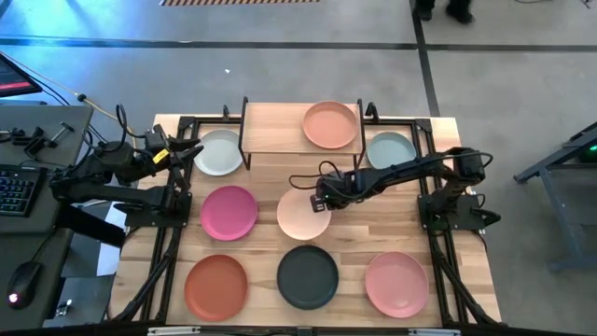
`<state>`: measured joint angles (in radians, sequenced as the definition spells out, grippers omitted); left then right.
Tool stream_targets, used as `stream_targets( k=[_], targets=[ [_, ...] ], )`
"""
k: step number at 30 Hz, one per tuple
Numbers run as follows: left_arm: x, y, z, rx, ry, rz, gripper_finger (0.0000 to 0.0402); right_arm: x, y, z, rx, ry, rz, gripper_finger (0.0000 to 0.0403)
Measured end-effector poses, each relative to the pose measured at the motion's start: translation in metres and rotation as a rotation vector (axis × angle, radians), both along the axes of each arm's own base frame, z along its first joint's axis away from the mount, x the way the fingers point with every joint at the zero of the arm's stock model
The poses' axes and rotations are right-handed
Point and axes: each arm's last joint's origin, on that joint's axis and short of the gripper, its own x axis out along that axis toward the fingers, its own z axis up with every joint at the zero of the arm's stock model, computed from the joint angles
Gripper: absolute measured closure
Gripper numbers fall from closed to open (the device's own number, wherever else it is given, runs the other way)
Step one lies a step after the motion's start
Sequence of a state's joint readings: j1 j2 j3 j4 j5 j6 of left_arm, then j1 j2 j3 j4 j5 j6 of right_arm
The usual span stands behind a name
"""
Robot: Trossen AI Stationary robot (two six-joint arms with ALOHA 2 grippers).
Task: Place and stack plates onto a shelf
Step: Stack the light orange plate on top of the brown plate on the shelf
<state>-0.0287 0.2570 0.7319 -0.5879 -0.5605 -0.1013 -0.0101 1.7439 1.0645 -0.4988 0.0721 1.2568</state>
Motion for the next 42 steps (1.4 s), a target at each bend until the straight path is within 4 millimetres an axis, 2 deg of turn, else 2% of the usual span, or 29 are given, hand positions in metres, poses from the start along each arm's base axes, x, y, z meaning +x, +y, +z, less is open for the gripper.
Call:
stream_targets(
  k=[14, 27, 33, 42],
  targets=[
    [0.000, 0.000, 0.000, 0.000, -0.001, 0.000, 0.0306, -0.011, -0.001, 0.038, -0.056, -0.108, 0.018, 0.0403],
    [0.000, 0.000, 0.000, 0.000, -0.003, 0.000, 0.0306, -0.037, -0.006, 0.096, -0.148, -0.306, 0.002, 0.0403],
    [0.000, 0.000, 0.001, 0.001, -0.010, 0.012, 0.0306, -0.055, -0.023, 0.121, -0.223, -0.381, -0.028, 0.0403],
    [-0.001, 0.002, 0.001, 0.010, -0.010, 0.087, 0.0306, -0.081, -0.069, 0.143, -0.351, -0.415, -0.089, 0.0403]
  ],
)
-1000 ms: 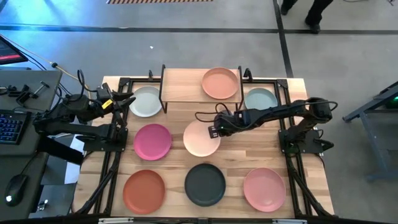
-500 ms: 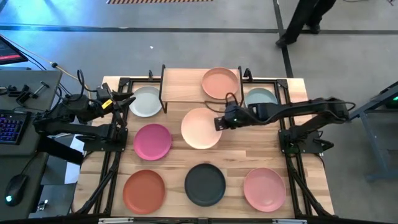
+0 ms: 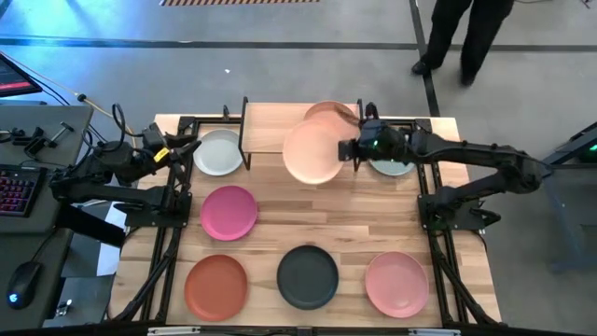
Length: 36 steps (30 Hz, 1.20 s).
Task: Place and stack plates onto a shelf
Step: Stack the light orange plate on top of the brown plate on the shelf
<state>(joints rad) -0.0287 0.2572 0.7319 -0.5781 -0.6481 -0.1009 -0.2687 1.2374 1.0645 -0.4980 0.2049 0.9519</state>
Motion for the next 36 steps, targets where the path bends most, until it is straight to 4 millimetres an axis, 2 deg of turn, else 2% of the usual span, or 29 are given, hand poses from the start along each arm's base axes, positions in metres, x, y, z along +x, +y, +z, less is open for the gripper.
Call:
stream_targets(
  k=[13, 20, 26, 31, 36],
  targets=[
    [-0.002, 0.003, 0.000, 0.012, -0.001, 0.115, 0.0306, -0.041, -0.074, 0.014, -0.127, -0.015, -0.164, 0.0403],
    [-0.003, 0.003, 0.000, 0.016, -0.001, 0.156, 0.0306, -0.057, -0.095, 0.015, -0.150, -0.010, -0.216, 0.0403],
    [-0.003, 0.004, 0.000, 0.018, -0.001, 0.173, 0.0306, -0.058, -0.097, 0.014, -0.145, -0.008, -0.219, 0.0403],
    [-0.003, 0.004, 0.000, 0.018, -0.001, 0.173, 0.0306, -0.047, -0.105, 0.002, -0.120, 0.014, -0.204, 0.0403],
    [-0.003, 0.004, 0.000, 0.018, -0.001, 0.174, 0.0306, -0.036, -0.118, -0.002, -0.121, -0.064, -0.154, 0.0403]
  ],
)
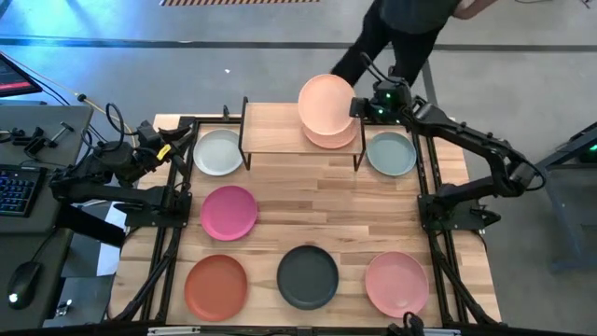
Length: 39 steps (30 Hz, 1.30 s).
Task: Place and stack plates onto a shelf
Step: Stack the light orange plate on top of the brown plate on the shelf
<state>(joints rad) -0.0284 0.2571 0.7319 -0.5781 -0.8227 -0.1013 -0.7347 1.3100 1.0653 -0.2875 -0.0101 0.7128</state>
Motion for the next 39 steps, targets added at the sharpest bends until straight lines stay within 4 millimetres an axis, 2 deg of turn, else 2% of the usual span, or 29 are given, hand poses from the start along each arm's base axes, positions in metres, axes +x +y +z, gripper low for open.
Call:
stream_targets(
  k=[8, 18, 28, 39],
  targets=[
    [0.000, 0.000, 0.000, 0.000, 0.000, 0.000, 0.0306, -0.009, -0.012, -0.004, 0.051, -0.005, 0.033, 0.0403],
    [0.000, 0.000, 0.000, 0.000, 0.000, 0.000, 0.0306, -0.018, -0.017, 0.029, 0.018, 0.071, 0.051, 0.0403],
    [0.000, 0.000, 0.000, 0.000, -0.001, 0.003, 0.0306, -0.009, -0.018, 0.018, 0.093, 0.158, 0.085, 0.0403],
    [0.000, 0.000, 0.000, 0.000, 0.000, 0.003, 0.0306, 0.002, -0.018, 0.008, 0.084, 0.231, 0.085, 0.0403]
  ],
)
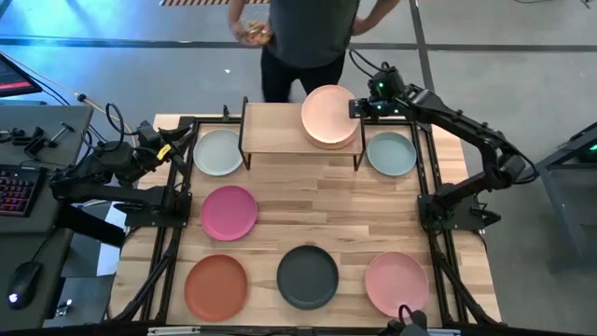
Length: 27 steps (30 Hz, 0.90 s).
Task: Place and stack plates onto a shelf
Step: Stack the light orange plate on top of the brown plate on the shelf
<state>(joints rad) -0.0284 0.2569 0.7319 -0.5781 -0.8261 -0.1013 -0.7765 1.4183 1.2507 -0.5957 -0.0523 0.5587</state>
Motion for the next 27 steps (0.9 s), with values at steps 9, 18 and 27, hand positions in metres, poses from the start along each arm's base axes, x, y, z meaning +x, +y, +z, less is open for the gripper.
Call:
stream_targets(
  k=[9, 18, 27],
  targets=[
    [0.0000, 0.0000, 0.0000, 0.000, 0.000, 0.000, 0.0306, 0.0013, -0.0014, -0.0034, -0.007, 0.027, 0.012, 0.0403],
    [0.0000, 0.0000, 0.0000, 0.000, 0.000, -0.001, 0.0306, -0.0010, 0.0004, -0.0066, 0.003, 0.074, 0.019, 0.0403],
    [0.0001, 0.0000, 0.0000, 0.000, 0.000, 0.000, 0.0306, -0.0009, 0.0001, -0.0064, -0.012, 0.084, 0.032, 0.0403]
  ],
)
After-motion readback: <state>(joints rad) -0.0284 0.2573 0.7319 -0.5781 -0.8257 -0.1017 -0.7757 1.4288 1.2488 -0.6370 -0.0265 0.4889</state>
